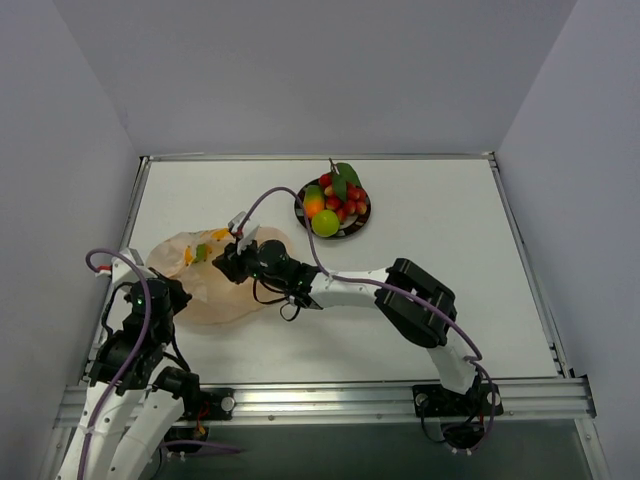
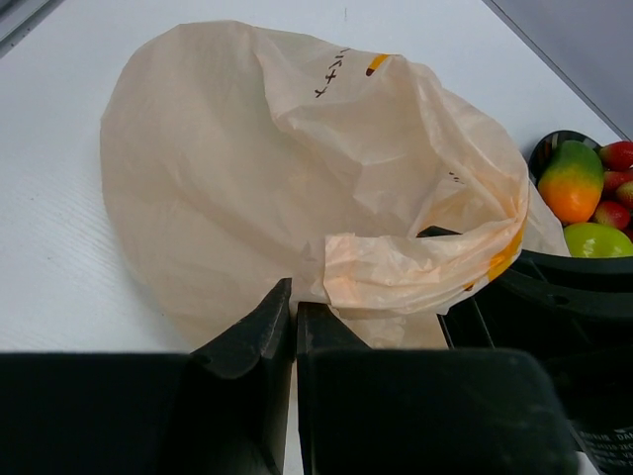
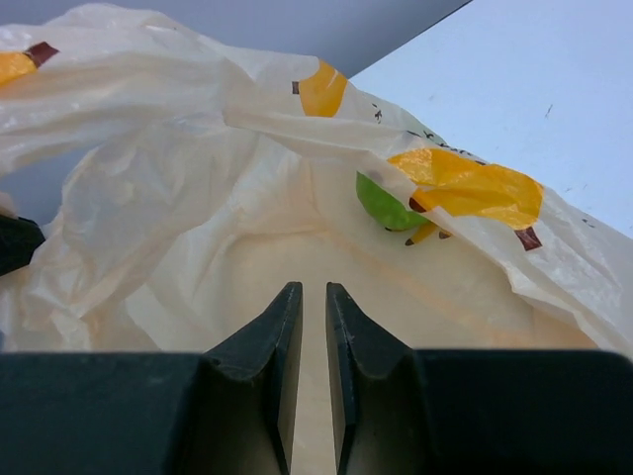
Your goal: Take the fake fruits out of the plastic bag
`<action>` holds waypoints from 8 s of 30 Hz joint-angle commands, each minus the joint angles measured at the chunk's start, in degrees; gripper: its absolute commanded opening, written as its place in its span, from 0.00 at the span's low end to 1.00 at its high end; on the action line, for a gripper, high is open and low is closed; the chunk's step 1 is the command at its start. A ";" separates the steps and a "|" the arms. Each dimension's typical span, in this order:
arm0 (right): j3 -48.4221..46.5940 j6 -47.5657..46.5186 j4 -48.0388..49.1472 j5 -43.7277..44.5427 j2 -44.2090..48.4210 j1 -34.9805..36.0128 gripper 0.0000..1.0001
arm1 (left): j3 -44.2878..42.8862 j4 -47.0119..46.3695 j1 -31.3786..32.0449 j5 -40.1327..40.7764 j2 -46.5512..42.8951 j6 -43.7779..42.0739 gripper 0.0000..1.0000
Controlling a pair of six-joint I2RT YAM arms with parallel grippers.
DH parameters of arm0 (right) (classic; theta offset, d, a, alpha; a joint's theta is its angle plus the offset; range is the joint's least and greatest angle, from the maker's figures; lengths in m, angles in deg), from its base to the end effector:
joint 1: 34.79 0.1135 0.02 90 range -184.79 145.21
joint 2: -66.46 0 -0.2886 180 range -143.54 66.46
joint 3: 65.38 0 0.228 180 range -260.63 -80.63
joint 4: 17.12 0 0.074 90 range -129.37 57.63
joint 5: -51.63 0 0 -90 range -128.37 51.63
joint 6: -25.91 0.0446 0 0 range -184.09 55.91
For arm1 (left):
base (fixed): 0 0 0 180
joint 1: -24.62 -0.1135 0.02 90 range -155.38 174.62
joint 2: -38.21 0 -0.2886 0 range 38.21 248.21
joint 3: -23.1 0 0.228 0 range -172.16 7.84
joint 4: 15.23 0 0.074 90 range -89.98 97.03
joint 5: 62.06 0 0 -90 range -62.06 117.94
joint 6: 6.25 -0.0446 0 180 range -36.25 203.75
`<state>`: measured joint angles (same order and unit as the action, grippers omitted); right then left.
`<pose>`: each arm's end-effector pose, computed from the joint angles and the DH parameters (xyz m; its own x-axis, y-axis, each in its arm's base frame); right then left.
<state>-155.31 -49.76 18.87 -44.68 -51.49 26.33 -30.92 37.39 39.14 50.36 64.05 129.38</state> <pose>0.2245 0.4172 0.2777 -0.1635 0.2129 -0.9633 -0.9108 0.3427 0.2304 0.0683 -0.0001 0.2993 -0.2055 -0.6294 -0.7494 -0.3593 0.7608 -0.5404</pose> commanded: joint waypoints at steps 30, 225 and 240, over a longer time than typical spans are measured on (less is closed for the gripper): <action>-5.22 5.09 2.54 -1.69 -10.55 -4.69 0.66 | -12.11 22.03 -0.20 14.14 -3.53 7.28 0.94; 13.58 -2.21 -7.74 12.12 24.15 -14.06 0.30 | -12.48 -34.99 -36.50 -33.40 41.40 8.07 0.91; 21.94 5.88 -5.54 10.08 22.78 -32.64 0.31 | -15.47 -20.94 -22.54 -26.29 21.27 -9.29 0.94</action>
<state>-133.71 -46.03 10.70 -35.43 -27.10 -3.83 -42.04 11.55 11.52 20.15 89.58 129.38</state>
